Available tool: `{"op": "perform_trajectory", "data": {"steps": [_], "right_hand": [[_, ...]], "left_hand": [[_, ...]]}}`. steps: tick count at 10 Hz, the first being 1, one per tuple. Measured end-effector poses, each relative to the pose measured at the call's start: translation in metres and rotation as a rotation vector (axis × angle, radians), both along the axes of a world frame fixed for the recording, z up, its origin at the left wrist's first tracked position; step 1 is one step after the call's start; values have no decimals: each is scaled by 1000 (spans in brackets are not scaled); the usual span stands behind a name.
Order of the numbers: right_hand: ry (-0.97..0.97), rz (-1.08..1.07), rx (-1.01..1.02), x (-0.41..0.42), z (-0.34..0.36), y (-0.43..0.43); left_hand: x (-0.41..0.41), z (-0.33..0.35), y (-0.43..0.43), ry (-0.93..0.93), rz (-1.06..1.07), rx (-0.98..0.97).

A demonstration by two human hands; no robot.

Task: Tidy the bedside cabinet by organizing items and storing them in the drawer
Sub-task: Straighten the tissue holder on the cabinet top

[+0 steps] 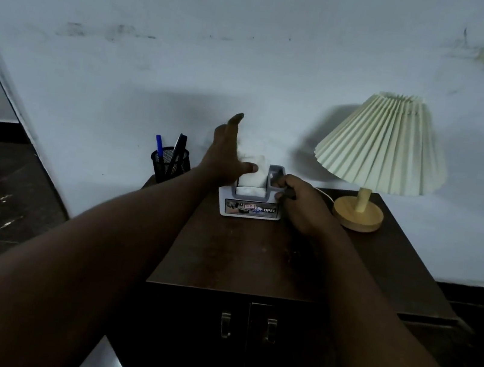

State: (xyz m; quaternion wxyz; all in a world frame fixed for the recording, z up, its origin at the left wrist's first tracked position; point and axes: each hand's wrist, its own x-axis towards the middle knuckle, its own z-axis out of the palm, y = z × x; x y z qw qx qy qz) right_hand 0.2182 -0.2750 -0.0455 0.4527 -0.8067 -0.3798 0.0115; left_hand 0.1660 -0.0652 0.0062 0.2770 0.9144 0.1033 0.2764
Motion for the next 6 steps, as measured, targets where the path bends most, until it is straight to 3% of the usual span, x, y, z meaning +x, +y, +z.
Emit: {"op": "perform_trajectory", "data": {"steps": [3, 6], "right_hand": [[56, -61, 111, -9, 5, -2], [-170, -72, -186, -49, 25, -7]], "left_hand": [[-10, 4, 0, 29, 13, -83], [-82, 0, -21, 67, 46, -50]]}}
